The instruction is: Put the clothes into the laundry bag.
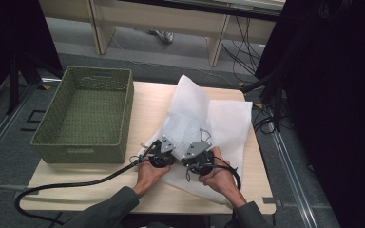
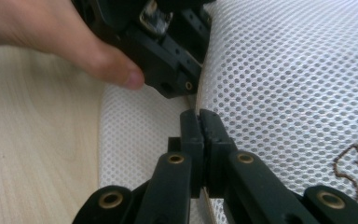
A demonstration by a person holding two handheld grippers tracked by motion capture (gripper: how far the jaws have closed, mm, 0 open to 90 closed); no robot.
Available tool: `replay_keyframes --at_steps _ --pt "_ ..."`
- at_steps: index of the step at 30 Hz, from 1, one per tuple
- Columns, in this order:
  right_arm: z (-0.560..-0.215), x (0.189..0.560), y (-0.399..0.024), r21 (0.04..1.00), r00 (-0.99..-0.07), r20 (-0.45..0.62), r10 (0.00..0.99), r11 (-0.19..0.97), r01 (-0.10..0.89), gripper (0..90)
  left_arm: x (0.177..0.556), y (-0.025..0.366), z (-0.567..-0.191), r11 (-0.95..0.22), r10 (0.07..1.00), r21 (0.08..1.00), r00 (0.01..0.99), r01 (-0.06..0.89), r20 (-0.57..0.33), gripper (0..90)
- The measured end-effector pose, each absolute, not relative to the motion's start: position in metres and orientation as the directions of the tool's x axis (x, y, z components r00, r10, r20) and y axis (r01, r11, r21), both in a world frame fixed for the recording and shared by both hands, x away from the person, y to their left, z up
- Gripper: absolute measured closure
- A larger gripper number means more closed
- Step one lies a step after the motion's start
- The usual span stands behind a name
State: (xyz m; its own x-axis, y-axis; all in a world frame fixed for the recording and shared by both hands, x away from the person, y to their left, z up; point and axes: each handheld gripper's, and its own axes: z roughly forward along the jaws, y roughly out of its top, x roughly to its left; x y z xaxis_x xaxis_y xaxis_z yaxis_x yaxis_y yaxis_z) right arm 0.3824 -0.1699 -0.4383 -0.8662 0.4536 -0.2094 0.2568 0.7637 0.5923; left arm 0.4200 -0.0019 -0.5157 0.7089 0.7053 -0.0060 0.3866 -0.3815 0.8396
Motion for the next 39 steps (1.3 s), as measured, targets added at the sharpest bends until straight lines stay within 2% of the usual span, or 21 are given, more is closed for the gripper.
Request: replay_keyframes --at_steps 4,7,9,12,13,15,17,21,26,31,33,35,39 --pt "-0.441 0.385 -0.17 0.585 -0.879 -0.202 0.432 0.773 0.246 89.8 0.409 0.009 -0.512 -0.414 0.682 0.818 0.731 0.4 -0.012 59.1" --pt "-0.441 0.386 -0.171 0.594 -0.869 -0.217 0.444 0.767 0.243 89.7 0.401 0.021 -0.506 -0.452 0.673 0.805 0.739 0.386 0.023 56.5" --pt "-0.443 0.386 -0.17 0.594 -0.871 -0.212 0.444 0.766 0.246 89.8 0.402 0.025 -0.505 -0.454 0.666 0.805 0.746 0.383 0.021 61.2" --pt "-0.442 0.385 -0.169 0.586 -0.871 -0.2 0.448 0.768 0.26 89.8 0.406 0.021 -0.509 -0.459 0.659 0.785 0.752 0.416 -0.013 73.4" --pt "-0.442 0.388 -0.169 0.57 -0.885 -0.215 0.412 0.789 0.229 89.7 0.408 0.019 -0.512 -0.465 0.66 0.781 0.751 0.416 -0.006 77.0" --pt "-0.443 0.386 -0.169 0.568 -0.878 -0.199 0.435 0.781 0.259 89.8 0.414 0.015 -0.514 -0.477 0.664 0.776 0.748 0.413 0.01 83.8" --pt "-0.444 0.387 -0.169 0.572 -0.882 -0.199 0.427 0.782 0.249 89.8 0.42 0.01 -0.517 -0.429 0.692 0.787 0.721 0.443 -0.029 86.3" --pt "-0.447 0.388 -0.167 0.553 -0.883 -0.215 0.418 0.797 0.243 89.8 0.43 -0.002 -0.517 -0.4 0.722 0.806 0.692 0.436 -0.015 86.2" --pt "-0.448 0.39 -0.167 0.55 -0.883 -0.198 0.425 0.794 0.259 89.8 0.427 0.001 -0.517 -0.423 0.7 0.799 0.714 0.427 -0.011 78.4" --pt "-0.456 0.394 -0.165 0.544 -0.882 -0.171 0.439 0.789 0.287 89.7 0.41 0.017 -0.509 -0.471 0.659 0.777 0.752 0.417 -0.004 64.9" --pt "-0.46 0.397 -0.166 0.535 -0.883 -0.173 0.436 0.794 0.288 89.7 0.405 0.024 -0.505 -0.455 0.659 0.78 0.752 0.429 -0.029 62.9" --pt "-0.463 0.399 -0.165 0.526 -0.883 -0.175 0.436 0.799 0.291 89.7 0.4 0.032 -0.5 -0.476 0.653 0.776 0.757 0.414 -0.003 60.5" --pt "-0.472 0.402 -0.166 0.474 -0.878 -0.199 0.435 0.827 0.302 89.7 0.392 0.048 -0.492 -0.468 0.654 0.777 0.756 0.421 -0.015 58.1"
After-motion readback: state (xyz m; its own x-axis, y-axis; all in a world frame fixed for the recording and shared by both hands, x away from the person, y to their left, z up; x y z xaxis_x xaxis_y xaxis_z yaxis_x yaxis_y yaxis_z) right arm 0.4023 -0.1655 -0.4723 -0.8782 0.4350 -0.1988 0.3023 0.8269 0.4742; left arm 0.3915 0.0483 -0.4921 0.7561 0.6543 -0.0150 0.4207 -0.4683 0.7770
